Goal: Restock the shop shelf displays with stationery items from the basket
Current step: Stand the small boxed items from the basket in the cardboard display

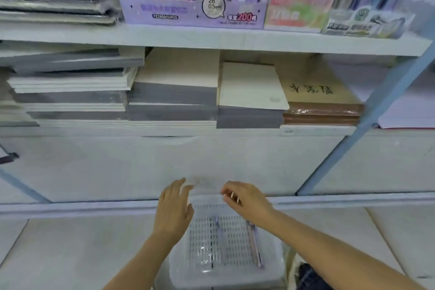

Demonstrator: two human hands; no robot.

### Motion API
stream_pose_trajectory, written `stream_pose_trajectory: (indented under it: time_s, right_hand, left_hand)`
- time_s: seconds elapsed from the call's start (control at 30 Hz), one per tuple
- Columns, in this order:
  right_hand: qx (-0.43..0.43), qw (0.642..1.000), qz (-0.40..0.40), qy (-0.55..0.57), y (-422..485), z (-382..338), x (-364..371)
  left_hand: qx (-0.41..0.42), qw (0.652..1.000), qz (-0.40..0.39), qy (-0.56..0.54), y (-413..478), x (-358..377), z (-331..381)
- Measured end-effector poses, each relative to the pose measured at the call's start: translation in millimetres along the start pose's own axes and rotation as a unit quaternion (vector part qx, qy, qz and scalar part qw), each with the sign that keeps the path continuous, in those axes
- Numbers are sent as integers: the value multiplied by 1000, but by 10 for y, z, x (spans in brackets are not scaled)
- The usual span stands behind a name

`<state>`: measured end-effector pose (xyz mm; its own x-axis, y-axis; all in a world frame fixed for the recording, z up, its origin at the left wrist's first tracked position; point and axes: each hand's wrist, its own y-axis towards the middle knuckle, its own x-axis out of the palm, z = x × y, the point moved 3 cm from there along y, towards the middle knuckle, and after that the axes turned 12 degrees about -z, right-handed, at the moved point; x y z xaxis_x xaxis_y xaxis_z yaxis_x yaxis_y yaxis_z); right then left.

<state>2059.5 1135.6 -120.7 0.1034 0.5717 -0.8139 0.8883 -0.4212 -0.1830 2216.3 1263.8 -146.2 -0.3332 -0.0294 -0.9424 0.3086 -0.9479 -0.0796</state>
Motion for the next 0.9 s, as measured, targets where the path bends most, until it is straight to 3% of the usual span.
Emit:
stream_pose_trajectory:
  time_s: [0.17,0.23,0.4,0.5,0.63,0.7,0.8,0.9]
  right_hand:
    - [129,983,-122,43,10,615,1002]
    - [161,976,-140,43,73,700,1282]
    - [248,956,-122,97,224,828,1739]
    - [248,955,-150,58,267,873,1889]
    - [236,948,-195,83,315,918,1808]
    - [199,952,-170,158,296,944,1586]
    - [169,961,-48,215,215,1100,1091]
    - [191,958,72,200,20,1409,677]
  left_hand:
    - [-89,974,-208,19,-163,786,-420]
    - [-93,966,-242,21,-223,941,-475]
    - [-95,977,-190,15,-265,986,-437]
    - [-57,993,-104,21,-255,1012,-444]
    - [-68,994,-75,33,-202,1066,-447]
    - [-96,993,-67,26,-137,1056,-385]
    - [-123,991,-41,22,2,1032,-232]
    - [-97,990,-63,-82,162,1099,-7]
